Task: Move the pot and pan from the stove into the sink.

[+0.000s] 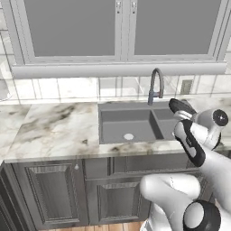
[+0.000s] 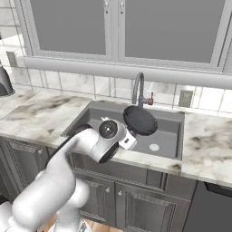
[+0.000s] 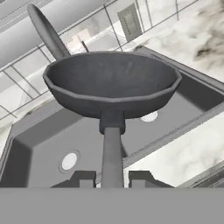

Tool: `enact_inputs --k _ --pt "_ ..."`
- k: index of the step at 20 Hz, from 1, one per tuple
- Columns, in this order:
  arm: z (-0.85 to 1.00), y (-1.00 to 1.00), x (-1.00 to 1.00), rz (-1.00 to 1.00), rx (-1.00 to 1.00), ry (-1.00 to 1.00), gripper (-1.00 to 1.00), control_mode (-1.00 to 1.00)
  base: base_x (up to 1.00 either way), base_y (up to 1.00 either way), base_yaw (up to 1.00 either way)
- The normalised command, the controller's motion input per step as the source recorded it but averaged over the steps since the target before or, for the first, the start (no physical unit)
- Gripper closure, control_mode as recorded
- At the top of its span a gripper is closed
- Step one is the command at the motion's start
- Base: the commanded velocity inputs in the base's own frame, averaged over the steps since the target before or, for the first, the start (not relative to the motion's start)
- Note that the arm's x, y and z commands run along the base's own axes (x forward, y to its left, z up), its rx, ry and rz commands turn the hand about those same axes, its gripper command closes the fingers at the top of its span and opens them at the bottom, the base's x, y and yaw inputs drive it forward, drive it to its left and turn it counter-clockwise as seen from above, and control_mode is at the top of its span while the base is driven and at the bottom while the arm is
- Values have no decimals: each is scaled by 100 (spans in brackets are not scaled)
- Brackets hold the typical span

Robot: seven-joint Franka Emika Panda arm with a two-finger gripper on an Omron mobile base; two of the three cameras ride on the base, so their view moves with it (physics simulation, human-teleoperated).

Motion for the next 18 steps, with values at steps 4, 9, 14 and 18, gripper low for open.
enact_inputs --k 4,9,14,18 --pt "-11 -29 43 0 0 0 100 -100 0 0 0" --pt "0 -4 0 -2 0 0 100 -100 0 0 0" --pt "0 -23 8 -23 0 0 100 -100 0 0 0" --pt "0 -22 17 -26 0 0 100 -100 0 0 0"
